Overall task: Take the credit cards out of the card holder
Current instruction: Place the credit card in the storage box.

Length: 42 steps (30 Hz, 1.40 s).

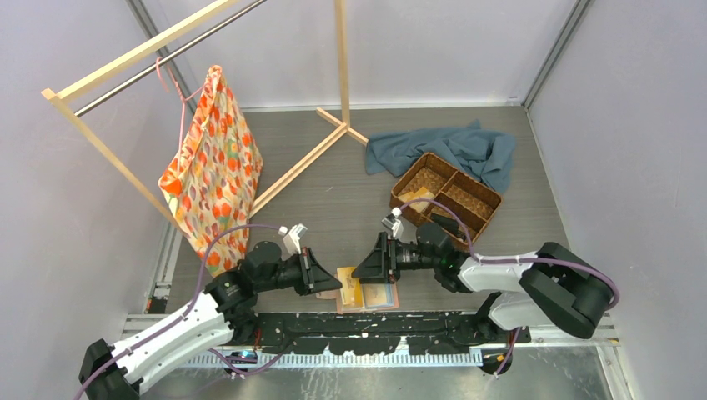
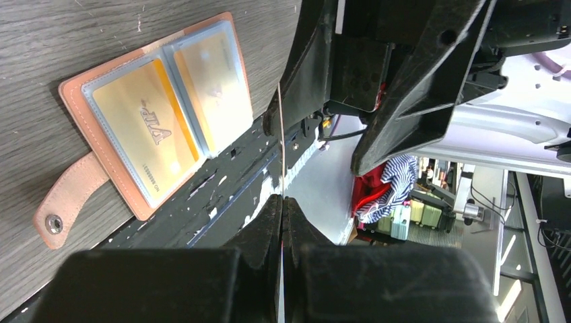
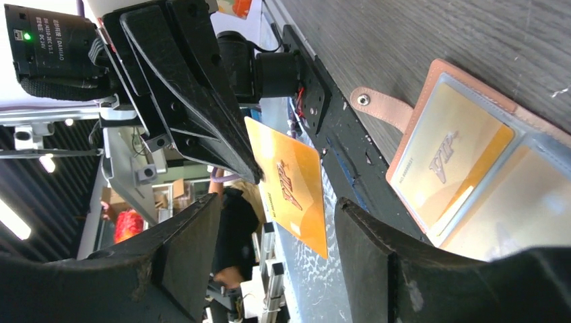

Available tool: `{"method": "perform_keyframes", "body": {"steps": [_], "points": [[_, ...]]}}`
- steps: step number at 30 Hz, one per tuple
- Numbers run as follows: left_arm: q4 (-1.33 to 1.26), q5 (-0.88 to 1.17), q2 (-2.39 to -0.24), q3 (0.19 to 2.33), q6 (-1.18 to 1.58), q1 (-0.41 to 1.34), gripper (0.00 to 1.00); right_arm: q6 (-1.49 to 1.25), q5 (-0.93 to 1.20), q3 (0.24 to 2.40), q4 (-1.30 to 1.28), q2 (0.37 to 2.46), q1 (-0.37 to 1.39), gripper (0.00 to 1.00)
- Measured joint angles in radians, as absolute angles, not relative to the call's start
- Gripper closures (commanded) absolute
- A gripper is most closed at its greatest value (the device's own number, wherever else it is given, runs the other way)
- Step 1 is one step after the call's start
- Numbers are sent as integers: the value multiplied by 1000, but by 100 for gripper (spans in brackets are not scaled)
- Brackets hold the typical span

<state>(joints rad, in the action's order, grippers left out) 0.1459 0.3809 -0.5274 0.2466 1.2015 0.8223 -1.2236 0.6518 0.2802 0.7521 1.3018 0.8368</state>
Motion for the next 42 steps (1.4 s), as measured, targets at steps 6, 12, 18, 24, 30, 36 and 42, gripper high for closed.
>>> {"method": "perform_keyframes", "body": {"steps": [6,12,18,24,30,36,42], "points": [[130,386,-527,247,1208,816,99,-1278,696,271,871,1382,837,53],[115,390,-527,247,1223,811,99,-1312,727,270,946,1418,843,73],[105,390,-528,247,1226,809,99,-1317,748,270,971,1419,845,99],[138,385,-545,256,1216,803,75,-1198,745,353,692,1320,831,99],[276,340,-550,349,1154,800,70,-936,656,578,120,1086,630,99],[344,287,-559,390,1107,798,70,-780,551,786,-187,1108,336,99],[361,276,-596,395,1087,798,70,-710,411,963,-332,1299,244,99]]}}
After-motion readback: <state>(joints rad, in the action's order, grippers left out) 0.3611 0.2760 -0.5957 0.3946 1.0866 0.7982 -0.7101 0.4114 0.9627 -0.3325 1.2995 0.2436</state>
